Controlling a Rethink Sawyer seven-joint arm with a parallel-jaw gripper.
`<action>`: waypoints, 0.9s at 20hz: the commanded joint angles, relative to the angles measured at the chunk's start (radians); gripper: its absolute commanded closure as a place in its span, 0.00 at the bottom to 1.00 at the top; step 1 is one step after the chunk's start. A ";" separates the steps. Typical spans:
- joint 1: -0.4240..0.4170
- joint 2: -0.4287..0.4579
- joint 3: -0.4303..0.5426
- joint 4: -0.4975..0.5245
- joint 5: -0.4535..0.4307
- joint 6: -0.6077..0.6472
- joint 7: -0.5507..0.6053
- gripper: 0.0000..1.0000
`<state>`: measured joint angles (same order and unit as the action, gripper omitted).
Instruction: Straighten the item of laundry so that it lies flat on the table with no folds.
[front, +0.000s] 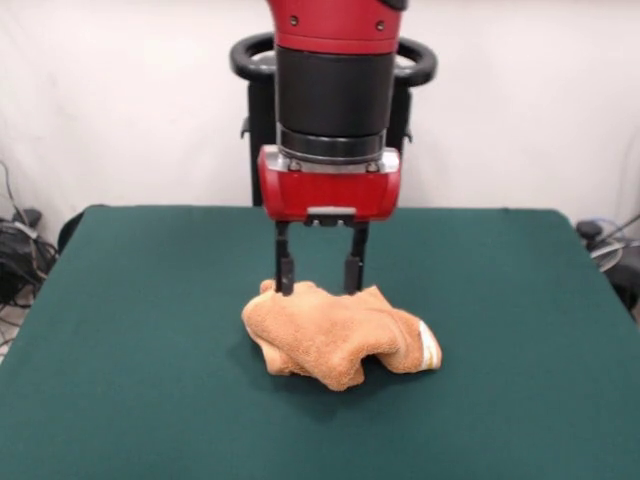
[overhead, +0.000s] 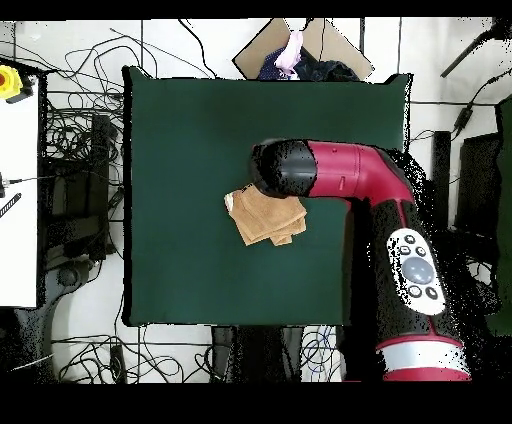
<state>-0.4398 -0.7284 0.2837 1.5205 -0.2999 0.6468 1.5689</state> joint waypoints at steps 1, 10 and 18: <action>-0.032 0.077 0.191 -0.022 -0.100 0.117 -0.366 0.00; -0.093 0.175 0.336 -0.016 -0.208 0.135 -0.642 0.00; -0.120 0.258 0.363 -0.014 -0.249 0.111 -0.817 0.00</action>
<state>-0.5475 -0.5598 0.5559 1.4953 -0.4822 0.6697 0.9437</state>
